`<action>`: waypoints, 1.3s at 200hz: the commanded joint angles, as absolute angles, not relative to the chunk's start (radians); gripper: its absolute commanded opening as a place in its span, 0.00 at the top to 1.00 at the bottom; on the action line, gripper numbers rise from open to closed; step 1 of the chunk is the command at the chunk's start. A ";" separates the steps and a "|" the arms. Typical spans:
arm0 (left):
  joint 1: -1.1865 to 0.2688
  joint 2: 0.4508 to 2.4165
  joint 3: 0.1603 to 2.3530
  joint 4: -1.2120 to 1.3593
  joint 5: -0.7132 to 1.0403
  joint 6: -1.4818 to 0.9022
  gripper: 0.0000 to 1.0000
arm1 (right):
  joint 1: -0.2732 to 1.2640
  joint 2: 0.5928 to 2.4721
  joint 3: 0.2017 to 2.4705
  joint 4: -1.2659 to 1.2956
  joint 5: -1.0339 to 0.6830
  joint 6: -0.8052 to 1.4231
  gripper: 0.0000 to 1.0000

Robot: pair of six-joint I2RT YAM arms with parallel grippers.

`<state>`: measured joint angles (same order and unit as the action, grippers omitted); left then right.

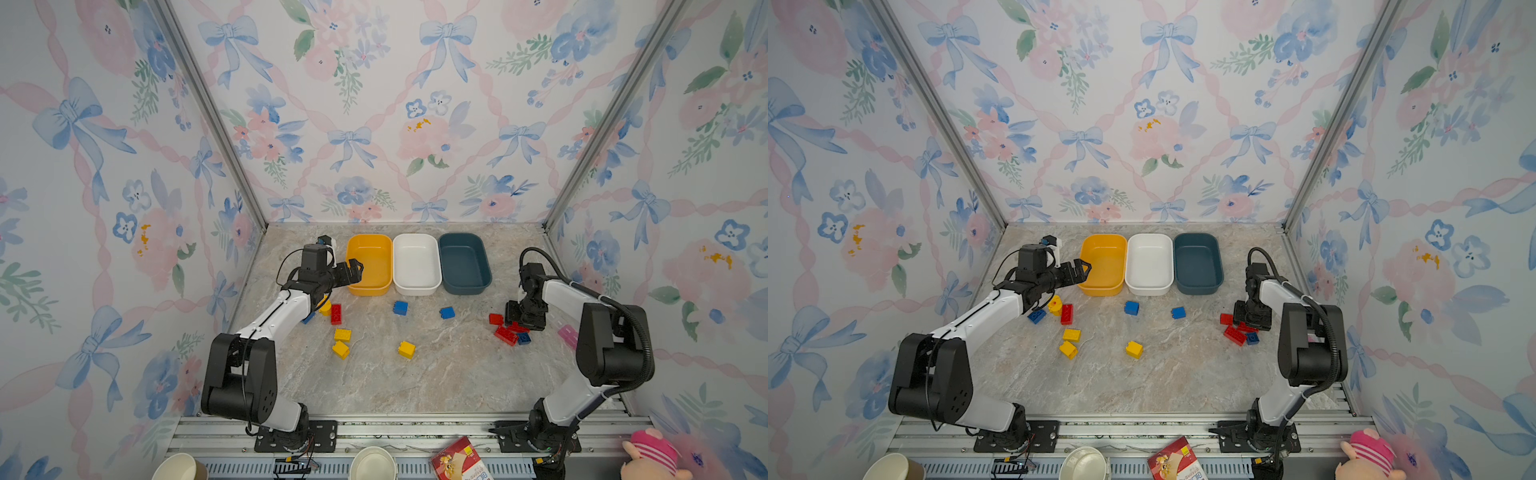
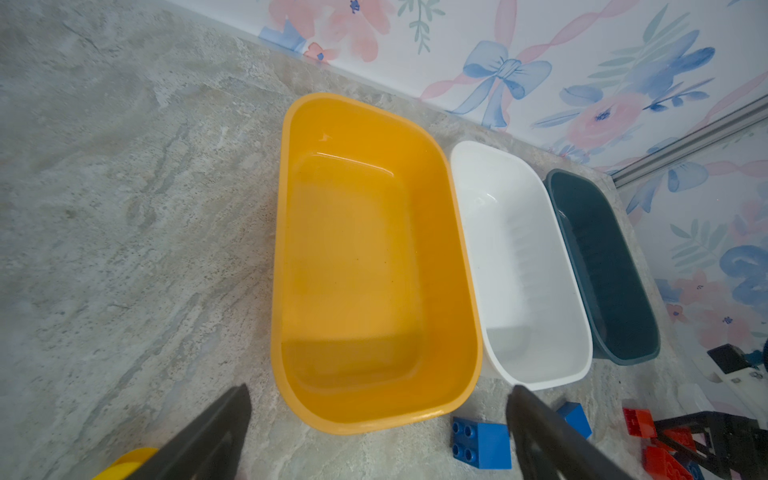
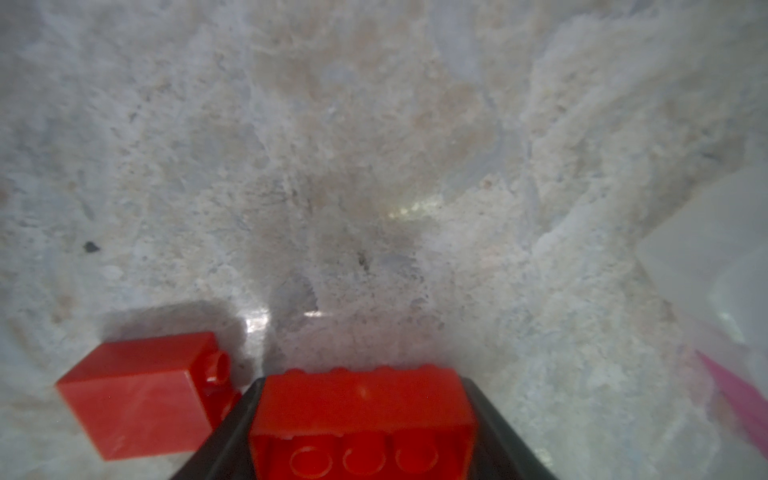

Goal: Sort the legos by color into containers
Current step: 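Grasp the red 2x3 brick with the right gripper and lift it, then drop the red brick into the teal bin while left gripper approaches yellow brick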

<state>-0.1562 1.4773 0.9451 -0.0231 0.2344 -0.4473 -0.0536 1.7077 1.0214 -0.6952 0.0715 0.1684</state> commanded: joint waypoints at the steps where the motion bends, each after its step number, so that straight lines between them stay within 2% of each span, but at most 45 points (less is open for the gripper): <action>1: -0.144 1.439 0.925 -0.011 0.251 -0.450 0.02 | -0.063 1.675 1.026 -0.723 0.061 0.171 0.46; 69: -0.114 1.371 0.842 0.011 0.256 -0.467 0.02 | 0.039 1.532 1.151 -0.828 0.064 0.203 0.46; 110: -0.085 1.314 0.786 0.010 0.253 -0.468 0.02 | 0.160 1.550 1.310 -0.844 0.071 0.234 0.45; 162: -0.068 1.283 0.732 0.015 0.255 -0.476 0.02 | 0.269 1.799 1.593 -0.827 0.065 0.226 0.45; 228: -0.060 1.265 0.702 0.018 0.231 -0.485 0.02 | 0.272 2.175 1.948 -0.867 0.051 0.192 0.44; 260: -0.060 1.270 0.690 0.018 0.190 -0.491 0.02 | 0.268 2.259 1.995 -0.877 0.040 0.196 0.43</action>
<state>-0.0685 1.2789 0.7048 0.0059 0.2321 -0.4774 0.2695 2.2181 1.9450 -0.8242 0.0486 0.2050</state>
